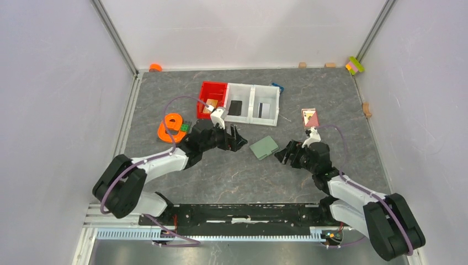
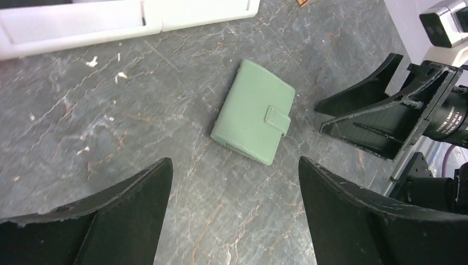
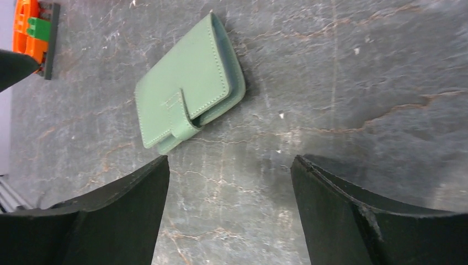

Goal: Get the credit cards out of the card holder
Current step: Adjust the card holder at the center of the board.

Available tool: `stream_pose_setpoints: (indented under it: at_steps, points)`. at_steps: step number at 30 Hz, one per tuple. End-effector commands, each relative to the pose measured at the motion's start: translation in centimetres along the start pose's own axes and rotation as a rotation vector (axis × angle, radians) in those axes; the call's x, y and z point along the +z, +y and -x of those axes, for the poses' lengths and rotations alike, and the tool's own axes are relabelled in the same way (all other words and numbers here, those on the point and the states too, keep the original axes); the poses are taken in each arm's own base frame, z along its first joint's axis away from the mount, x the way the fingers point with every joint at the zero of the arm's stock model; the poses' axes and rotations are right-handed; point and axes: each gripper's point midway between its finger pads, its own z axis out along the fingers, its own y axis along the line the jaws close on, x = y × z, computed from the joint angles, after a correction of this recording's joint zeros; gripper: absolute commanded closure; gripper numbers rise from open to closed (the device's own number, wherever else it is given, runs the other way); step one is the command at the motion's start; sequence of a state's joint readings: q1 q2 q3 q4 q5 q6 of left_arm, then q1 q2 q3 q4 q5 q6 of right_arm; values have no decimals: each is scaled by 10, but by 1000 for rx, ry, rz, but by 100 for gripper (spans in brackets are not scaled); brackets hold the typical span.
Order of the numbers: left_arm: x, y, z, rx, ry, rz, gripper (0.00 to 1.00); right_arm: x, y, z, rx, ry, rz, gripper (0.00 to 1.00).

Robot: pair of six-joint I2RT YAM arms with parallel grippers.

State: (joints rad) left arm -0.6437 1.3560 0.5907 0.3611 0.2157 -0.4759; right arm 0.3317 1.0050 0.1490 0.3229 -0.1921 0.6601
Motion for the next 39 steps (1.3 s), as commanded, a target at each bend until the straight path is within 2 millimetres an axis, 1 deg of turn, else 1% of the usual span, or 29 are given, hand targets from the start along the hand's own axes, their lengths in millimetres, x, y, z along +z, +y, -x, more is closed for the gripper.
stream_pose_setpoints:
  at_steps: [1, 4, 8, 10, 13, 14, 17, 18, 20, 23, 24, 25, 27, 29, 32, 34, 37, 39]
  points:
    - [18, -15, 12, 97, -8, -92, 11, 9, 24, 16, 68, -54, 75, 16]
    - [28, -6, -1, 104, 12, -88, 11, 14, 25, 16, 108, -60, 77, 20]
    - [40, -4, -9, 71, 52, -94, 13, 25, 29, 16, 138, -31, 73, 30]
    - [48, -2, -13, 51, 89, -87, 17, 30, 27, 17, 148, -22, 56, 35]
    - [60, 1, -27, 26, 177, -83, 30, 34, 26, 20, 160, -28, 47, 41]
    - [63, 4, -31, 19, 201, -78, 33, 36, 27, 20, 163, -28, 47, 41]
    - [71, 11, -40, 3, 255, -43, 38, 42, 27, 22, 171, -15, 35, 42]
    - [74, 13, -43, -2, 276, -37, 39, 45, 26, 23, 171, -11, 29, 45]
    - [78, 13, -50, -14, 314, -50, 42, 47, 23, 23, 184, -12, 10, 48]
    - [84, 11, -58, -35, 365, -70, 45, 52, 27, 26, 202, -12, 25, 48]
    - [85, 12, -61, -42, 378, -68, 46, 54, 30, 27, 203, -7, 32, 48]
    - [87, 13, -64, -46, 393, -64, 49, 56, 31, 26, 206, 5, 35, 48]
    - [89, 15, -69, -55, 419, -60, 55, 59, 35, 26, 215, 14, 59, 55]
    - [91, 14, -73, -65, 444, -70, 63, 60, 42, 28, 226, 14, 97, 61]
    - [94, 14, -77, -74, 464, -74, 74, 58, 53, 34, 221, -1, 150, 62]
    - [96, 14, -80, -79, 482, -75, 83, 56, 57, 37, 215, -9, 164, 62]
    - [97, 8, -83, -80, 498, -105, 88, 53, 67, 42, 196, -19, 210, 64]
    - [97, 3, -84, -72, 502, -121, 90, 53, 80, 47, 157, -15, 259, 66]
